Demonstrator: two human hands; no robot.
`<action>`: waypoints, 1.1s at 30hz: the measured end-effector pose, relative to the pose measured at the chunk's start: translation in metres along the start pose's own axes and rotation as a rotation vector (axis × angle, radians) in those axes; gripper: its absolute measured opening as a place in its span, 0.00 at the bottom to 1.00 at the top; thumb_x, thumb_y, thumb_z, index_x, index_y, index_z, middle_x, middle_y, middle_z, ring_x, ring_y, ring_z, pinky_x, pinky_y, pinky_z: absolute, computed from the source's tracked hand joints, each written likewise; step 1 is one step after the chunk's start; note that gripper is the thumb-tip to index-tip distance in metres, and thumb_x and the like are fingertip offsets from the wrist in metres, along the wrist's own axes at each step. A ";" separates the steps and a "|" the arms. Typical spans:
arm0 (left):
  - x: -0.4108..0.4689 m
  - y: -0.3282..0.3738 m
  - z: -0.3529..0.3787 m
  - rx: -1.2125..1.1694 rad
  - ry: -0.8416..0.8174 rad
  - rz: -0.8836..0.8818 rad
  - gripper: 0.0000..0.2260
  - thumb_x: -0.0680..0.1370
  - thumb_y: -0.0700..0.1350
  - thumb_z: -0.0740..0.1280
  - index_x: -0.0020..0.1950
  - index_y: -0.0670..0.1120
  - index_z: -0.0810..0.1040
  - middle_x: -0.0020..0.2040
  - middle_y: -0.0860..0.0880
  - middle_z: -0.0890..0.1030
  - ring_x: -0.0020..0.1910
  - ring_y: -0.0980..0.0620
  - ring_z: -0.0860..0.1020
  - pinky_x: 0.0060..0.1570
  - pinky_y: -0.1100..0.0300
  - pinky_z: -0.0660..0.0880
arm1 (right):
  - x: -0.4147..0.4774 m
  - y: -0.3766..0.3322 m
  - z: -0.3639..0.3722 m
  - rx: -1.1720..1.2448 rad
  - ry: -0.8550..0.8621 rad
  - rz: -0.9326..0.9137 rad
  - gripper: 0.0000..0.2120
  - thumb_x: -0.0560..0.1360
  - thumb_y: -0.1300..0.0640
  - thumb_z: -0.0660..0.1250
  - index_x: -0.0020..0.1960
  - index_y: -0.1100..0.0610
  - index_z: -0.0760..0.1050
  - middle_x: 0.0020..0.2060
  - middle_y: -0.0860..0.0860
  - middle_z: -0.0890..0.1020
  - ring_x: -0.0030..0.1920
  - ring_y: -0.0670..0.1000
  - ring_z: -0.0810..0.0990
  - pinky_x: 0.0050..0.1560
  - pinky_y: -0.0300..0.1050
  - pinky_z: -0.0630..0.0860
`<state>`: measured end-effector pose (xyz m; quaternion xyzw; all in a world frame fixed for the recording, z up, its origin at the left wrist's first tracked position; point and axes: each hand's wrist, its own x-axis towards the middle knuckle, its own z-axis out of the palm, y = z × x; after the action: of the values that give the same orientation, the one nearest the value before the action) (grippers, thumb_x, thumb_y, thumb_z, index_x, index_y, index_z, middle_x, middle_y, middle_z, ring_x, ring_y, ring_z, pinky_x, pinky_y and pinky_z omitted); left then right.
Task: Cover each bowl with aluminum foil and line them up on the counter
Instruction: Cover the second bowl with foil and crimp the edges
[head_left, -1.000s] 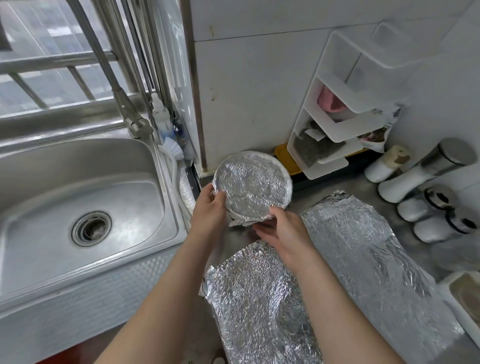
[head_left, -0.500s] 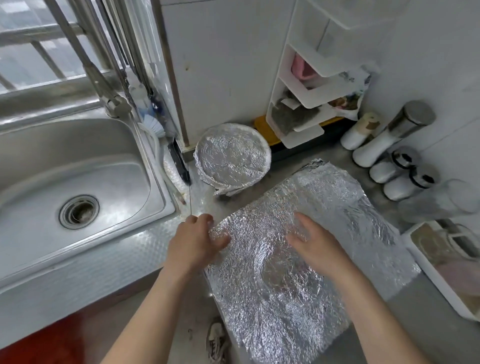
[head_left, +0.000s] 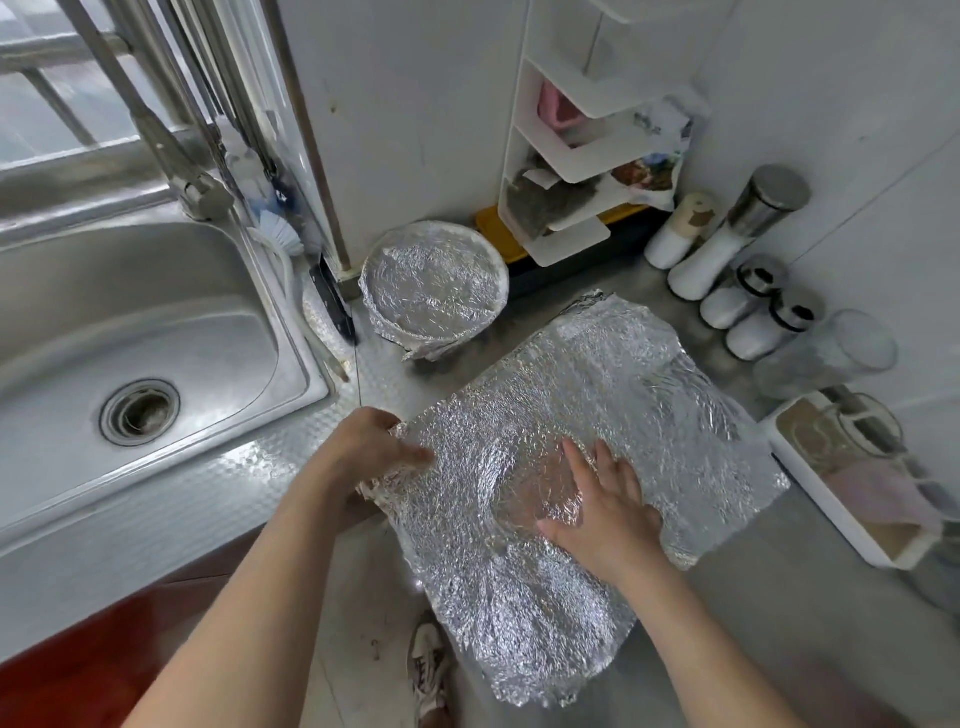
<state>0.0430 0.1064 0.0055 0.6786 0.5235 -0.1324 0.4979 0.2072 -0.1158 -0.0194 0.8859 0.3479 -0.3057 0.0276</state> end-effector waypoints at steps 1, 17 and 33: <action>0.001 0.000 -0.002 -0.027 0.015 0.025 0.38 0.68 0.49 0.79 0.72 0.39 0.68 0.69 0.41 0.73 0.60 0.44 0.75 0.59 0.54 0.70 | 0.001 -0.002 0.001 0.007 0.012 -0.009 0.47 0.72 0.32 0.62 0.72 0.35 0.27 0.75 0.45 0.32 0.77 0.55 0.37 0.70 0.67 0.56; -0.077 -0.017 0.151 0.699 0.128 0.600 0.26 0.75 0.58 0.68 0.71 0.60 0.64 0.79 0.51 0.55 0.77 0.48 0.53 0.74 0.43 0.46 | -0.037 0.043 0.003 0.312 0.340 0.149 0.33 0.74 0.54 0.66 0.76 0.53 0.57 0.74 0.53 0.63 0.74 0.56 0.59 0.74 0.51 0.56; -0.159 0.028 0.245 0.372 0.099 0.737 0.17 0.74 0.49 0.62 0.60 0.49 0.80 0.59 0.48 0.79 0.59 0.45 0.76 0.55 0.54 0.74 | -0.168 0.114 -0.003 0.259 0.651 0.009 0.18 0.74 0.62 0.65 0.64 0.57 0.76 0.54 0.56 0.80 0.55 0.59 0.76 0.56 0.50 0.71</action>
<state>0.0844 -0.1840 0.0168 0.9046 0.2360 -0.0046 0.3551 0.1849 -0.3019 0.0581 0.9346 0.2929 -0.0485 -0.1961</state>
